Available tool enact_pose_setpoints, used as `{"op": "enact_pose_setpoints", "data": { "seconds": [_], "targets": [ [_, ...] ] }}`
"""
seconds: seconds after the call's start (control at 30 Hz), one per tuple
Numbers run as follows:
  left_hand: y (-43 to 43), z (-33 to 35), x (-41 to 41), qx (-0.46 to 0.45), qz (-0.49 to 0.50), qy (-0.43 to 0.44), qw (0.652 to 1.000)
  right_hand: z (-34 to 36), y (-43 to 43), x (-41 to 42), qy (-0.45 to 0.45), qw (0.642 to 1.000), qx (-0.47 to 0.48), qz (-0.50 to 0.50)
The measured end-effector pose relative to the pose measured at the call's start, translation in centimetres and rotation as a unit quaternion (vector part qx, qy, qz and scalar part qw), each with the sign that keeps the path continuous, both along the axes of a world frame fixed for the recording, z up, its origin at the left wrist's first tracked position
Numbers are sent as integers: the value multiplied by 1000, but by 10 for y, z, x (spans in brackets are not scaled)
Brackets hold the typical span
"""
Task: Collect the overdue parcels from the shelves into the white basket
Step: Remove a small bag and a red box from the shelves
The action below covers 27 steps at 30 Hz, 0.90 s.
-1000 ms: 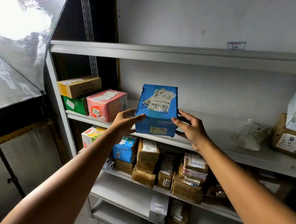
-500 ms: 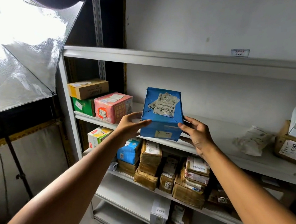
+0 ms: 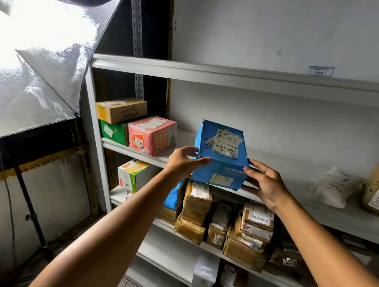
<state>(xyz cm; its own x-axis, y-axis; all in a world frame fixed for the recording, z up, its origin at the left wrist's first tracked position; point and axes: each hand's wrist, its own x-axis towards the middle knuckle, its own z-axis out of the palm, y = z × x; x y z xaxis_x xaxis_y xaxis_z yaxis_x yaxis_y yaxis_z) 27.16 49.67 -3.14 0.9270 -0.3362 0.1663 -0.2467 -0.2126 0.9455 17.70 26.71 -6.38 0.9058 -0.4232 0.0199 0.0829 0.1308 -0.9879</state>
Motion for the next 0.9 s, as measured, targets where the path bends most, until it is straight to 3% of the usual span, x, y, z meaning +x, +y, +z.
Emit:
{"op": "enact_pose_setpoints", "data": {
  "seconds": [0.6,0.9],
  "targets": [
    [-4,-3,13,-35,-28,39,998,2,5,4,-22,1000,-14,-10],
    [3,-16,25,-111,-46,112,986,14,27,13,-66,978,-190,-49]
  ]
}}
